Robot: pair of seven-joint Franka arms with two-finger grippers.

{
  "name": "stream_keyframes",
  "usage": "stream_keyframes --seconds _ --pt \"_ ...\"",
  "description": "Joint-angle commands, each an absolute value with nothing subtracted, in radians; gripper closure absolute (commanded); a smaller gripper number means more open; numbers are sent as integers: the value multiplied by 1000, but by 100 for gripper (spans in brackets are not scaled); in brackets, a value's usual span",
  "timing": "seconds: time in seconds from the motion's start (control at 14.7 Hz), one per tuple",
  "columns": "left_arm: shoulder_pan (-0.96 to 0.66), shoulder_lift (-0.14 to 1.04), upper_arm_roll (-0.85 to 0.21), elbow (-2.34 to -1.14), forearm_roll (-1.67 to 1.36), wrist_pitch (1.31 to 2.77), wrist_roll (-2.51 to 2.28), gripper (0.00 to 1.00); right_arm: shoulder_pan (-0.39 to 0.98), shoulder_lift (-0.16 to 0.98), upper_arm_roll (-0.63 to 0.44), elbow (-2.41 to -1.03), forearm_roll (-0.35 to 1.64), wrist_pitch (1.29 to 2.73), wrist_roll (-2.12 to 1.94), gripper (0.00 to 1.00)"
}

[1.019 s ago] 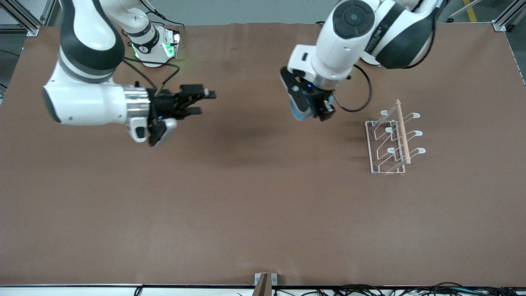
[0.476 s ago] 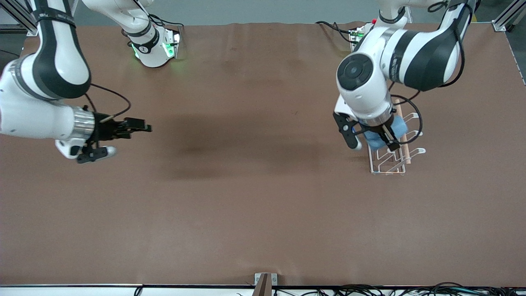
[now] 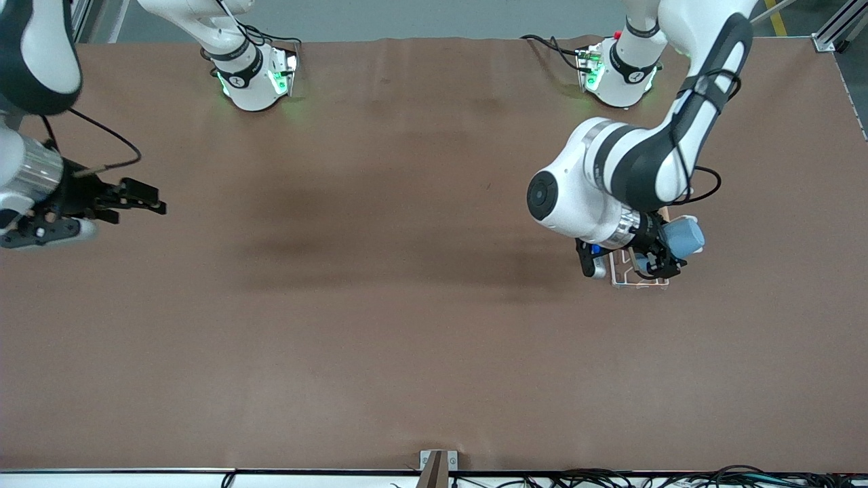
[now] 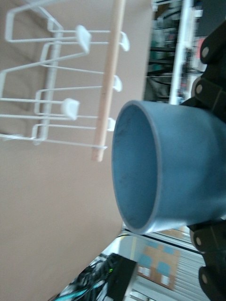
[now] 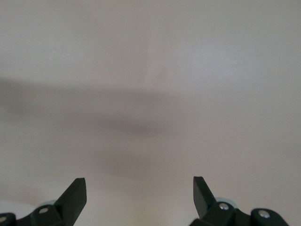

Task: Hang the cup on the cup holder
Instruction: 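Hang the cup on a rack hook with the left gripper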

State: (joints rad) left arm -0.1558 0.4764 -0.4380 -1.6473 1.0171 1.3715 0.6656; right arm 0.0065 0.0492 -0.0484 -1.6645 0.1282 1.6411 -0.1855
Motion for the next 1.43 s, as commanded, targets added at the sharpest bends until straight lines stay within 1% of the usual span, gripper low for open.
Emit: stream_keyframes --seconds 0.0,0.07,0.2,0.34,0.41,0.61,0.82,1.09,1.36 --pt "-179 500 -439 -1661 1084 1301 684 67 -17 58 -31 -1507 92 1548 -178 0" --pt "-184 523 -439 -1663 1097 1283 681 67 -11 60 -29 -1474 69 1545 -181 0" --pt "-192 561 -439 -1661 1140 1243 672 67 -9 58 -26 -1459 54 1543 -189 0" --pt "-201 583 -439 -1661 1155 1239 667 67 -8 58 -26 -1395 45 1505 -180 0" --pt "-199 594 -439 -1661 1163 1238 652 66 -8 58 -28 -1384 44 1479 -170 0" --pt "-209 627 -439 -1661 1167 1235 618 66 -9 41 -29 -1393 44 1456 26 0" --pt "-210 650 -439 -1663 1201 1200 617 66 -8 9 -26 -1423 3 1457 41 0" --pt "-210 670 -439 -1678 1239 1184 618 65 -9 -64 -28 -1514 2 1468 41 0" --pt "-210 707 -439 -1680 1259 1184 606 62 -18 -71 -29 -1528 8 1470 40 0"
